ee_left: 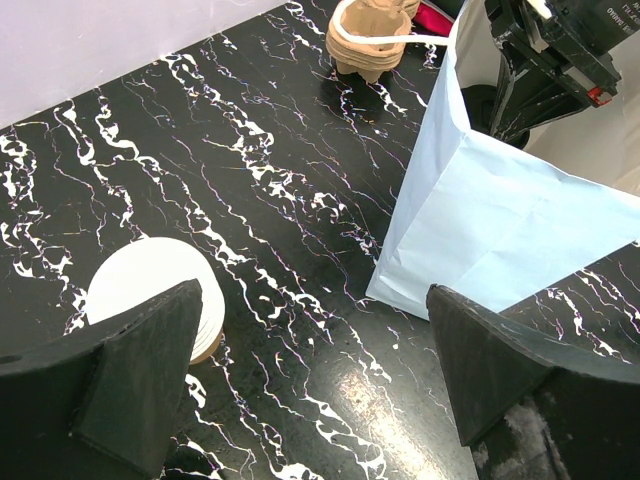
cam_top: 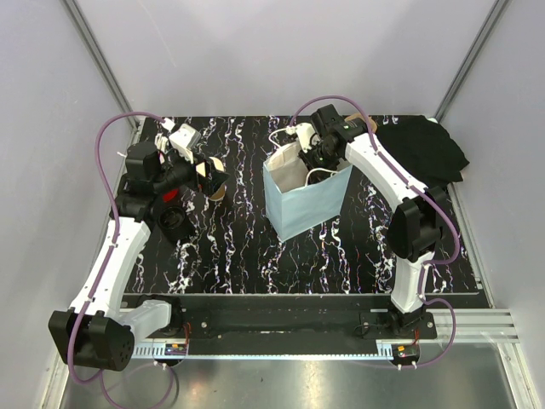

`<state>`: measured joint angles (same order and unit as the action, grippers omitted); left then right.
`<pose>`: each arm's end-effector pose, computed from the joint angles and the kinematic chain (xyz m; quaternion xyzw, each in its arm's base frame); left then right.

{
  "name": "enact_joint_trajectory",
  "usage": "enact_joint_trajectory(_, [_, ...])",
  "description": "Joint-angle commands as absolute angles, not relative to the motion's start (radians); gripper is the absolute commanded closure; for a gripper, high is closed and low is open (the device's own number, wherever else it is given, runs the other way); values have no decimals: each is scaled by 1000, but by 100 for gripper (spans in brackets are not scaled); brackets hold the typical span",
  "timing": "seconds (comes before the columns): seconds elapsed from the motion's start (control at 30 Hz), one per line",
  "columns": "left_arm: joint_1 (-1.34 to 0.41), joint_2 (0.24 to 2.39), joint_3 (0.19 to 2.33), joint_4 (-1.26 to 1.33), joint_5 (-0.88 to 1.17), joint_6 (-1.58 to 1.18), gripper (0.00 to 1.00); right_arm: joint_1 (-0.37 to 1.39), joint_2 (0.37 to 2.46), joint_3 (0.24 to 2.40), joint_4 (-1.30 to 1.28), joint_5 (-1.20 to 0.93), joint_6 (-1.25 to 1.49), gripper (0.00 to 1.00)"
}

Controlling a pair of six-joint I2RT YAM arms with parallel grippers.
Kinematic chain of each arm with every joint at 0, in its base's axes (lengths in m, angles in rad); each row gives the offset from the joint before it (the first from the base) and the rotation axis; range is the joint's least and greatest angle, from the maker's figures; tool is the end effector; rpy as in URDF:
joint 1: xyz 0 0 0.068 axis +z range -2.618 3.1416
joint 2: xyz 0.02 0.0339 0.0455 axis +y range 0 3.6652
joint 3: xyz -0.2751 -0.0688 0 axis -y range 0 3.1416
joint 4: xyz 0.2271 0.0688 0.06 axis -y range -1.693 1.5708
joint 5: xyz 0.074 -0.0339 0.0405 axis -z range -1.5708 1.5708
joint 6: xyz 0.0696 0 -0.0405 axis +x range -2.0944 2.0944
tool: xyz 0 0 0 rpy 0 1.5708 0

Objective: Pack the takeout coffee

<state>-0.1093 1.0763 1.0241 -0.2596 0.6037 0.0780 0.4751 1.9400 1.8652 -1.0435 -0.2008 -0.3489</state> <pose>0.2386 -0.0659 0.3634 0.2464 0.7520 -0.2491 0.5583 0.3604 0.2010 0.2850 -0.4089 0.8795 0.1116 0.2166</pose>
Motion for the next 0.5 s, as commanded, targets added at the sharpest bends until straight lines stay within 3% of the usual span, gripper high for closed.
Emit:
enact_joint_trajectory(0.0, [-103, 1068, 1020, -199, 638, 74, 1, 485, 1894, 1862, -1026, -210, -364, 100])
enact_joint_trajectory(0.47, [-101, 1069, 1020, -198, 637, 74, 1, 485, 1898, 1850, -1026, -219, -365, 100])
